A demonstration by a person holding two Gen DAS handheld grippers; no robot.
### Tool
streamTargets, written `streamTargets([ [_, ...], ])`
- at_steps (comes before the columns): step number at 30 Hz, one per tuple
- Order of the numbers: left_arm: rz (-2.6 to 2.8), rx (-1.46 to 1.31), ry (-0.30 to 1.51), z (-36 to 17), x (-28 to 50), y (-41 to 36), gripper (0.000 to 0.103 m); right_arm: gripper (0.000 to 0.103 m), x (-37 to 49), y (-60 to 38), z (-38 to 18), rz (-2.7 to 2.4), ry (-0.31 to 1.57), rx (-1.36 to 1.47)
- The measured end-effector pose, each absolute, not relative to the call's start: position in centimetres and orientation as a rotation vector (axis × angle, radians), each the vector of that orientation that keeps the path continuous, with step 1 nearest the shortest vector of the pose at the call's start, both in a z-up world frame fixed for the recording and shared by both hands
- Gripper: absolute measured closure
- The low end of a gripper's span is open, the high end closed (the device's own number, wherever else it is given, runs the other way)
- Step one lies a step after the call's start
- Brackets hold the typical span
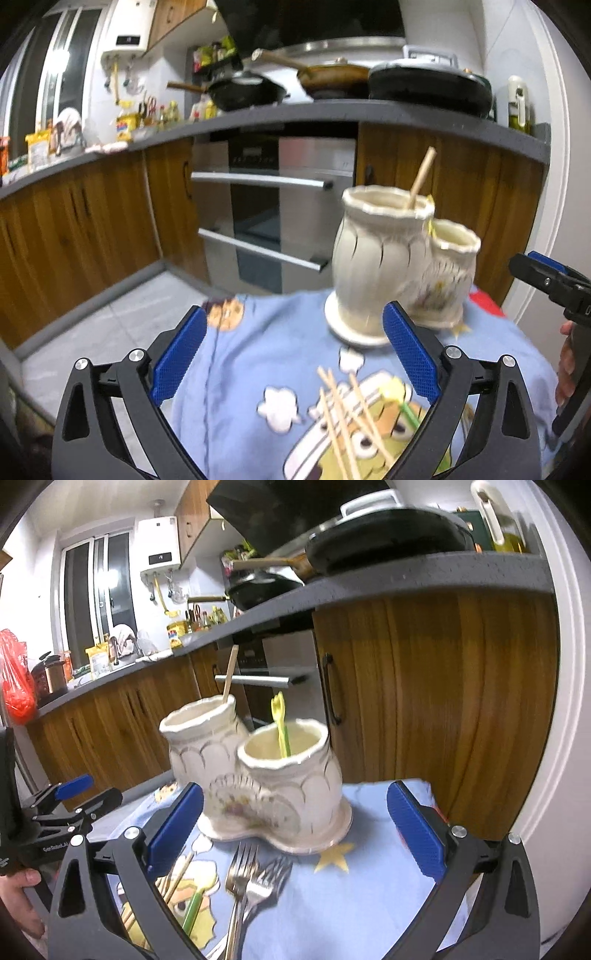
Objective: Organize utensils
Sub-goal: 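Open both tools, then grasp another wooden chopstick with the left tool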
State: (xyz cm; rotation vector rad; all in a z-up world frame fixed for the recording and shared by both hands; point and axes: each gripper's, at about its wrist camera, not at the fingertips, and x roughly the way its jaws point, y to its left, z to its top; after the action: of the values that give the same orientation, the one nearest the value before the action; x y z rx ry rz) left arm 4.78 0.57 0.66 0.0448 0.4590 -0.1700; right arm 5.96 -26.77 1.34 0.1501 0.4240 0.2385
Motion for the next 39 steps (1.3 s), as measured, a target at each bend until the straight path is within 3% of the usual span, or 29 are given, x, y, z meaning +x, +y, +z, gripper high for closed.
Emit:
streamTargets([
  [15, -0.152, 0.081, 0.721, -4.6, 2.9, 1.5, 0.011, 0.005, 4.0, -25.8, -1.7, 0.214, 0.536, 0.107],
  [20, -0.186, 0.109, 0.813, -6.2, 3.0, 0.5, 0.042, 0.005, 4.1, -26.0, -1.7, 0.220, 0.536, 0.117],
  [23, -0.196, 0.117, 0.827, -6.3, 2.6, 0.2, 0.051, 0.005, 4.1, -26.2, -1.7, 0.229, 0.538, 0.122],
  [30, -0.212, 0.164, 0.861, -6.4, 1.8, -1.0, 0.061, 0.005, 4.3, -26.4, -1.7, 0.241, 0.548, 0.123],
  [33, -0.229, 0.177, 0.869, -6.3, 1.8, -1.4, 0.072, 0.005, 4.3, -26.4, -1.7, 0.247, 0.552, 0.117],
  [37, -0.215, 0.158, 0.848, -6.4, 2.5, -1.0, 0.094, 0.005, 4.5, -26.5, -1.9, 0.258, 0.573, 0.118],
  [39, -0.219, 0.127, 0.844, -6.4, 2.8, -0.5, 0.096, 0.005, 4.7, -26.5, -2.2, 0.278, 0.600, 0.122],
])
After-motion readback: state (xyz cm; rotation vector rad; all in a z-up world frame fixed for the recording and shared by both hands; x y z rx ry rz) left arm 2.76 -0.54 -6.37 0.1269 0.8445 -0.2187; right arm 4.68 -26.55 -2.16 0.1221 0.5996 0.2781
